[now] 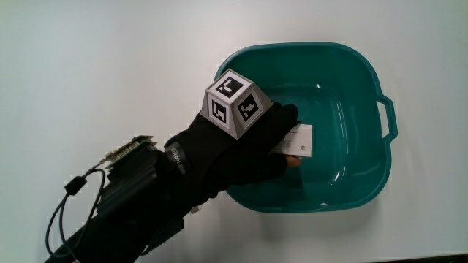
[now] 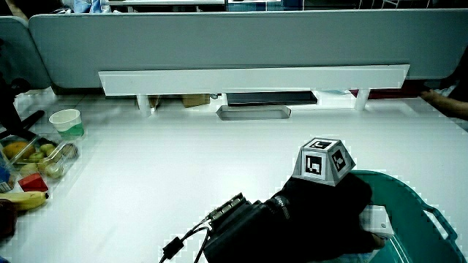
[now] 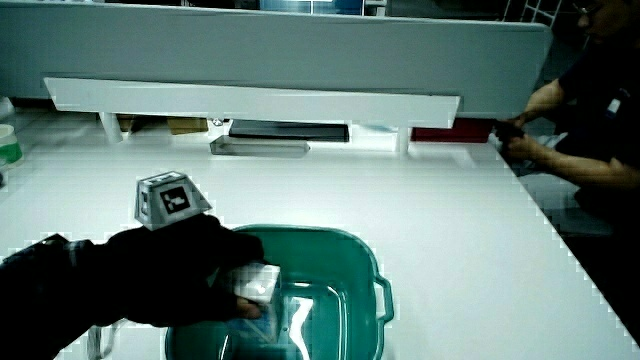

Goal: Place milk

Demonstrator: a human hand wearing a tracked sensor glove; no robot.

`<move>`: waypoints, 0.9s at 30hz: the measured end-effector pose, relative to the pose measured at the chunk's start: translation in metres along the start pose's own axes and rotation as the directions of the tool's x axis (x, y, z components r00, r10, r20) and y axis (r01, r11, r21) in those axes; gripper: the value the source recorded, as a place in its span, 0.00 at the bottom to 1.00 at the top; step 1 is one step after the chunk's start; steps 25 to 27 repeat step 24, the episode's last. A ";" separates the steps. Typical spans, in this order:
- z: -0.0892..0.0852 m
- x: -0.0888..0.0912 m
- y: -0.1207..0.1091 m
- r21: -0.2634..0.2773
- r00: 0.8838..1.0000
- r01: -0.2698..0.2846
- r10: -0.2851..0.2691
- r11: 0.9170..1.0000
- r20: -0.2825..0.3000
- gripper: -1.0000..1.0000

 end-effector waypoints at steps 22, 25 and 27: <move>-0.011 -0.017 0.005 -0.045 0.995 -0.059 0.063 0.997 0.079 0.18; -0.014 -0.020 0.005 -0.049 0.993 -0.063 0.068 0.997 0.095 0.14; -0.014 -0.020 0.005 -0.049 0.993 -0.063 0.068 0.997 0.095 0.14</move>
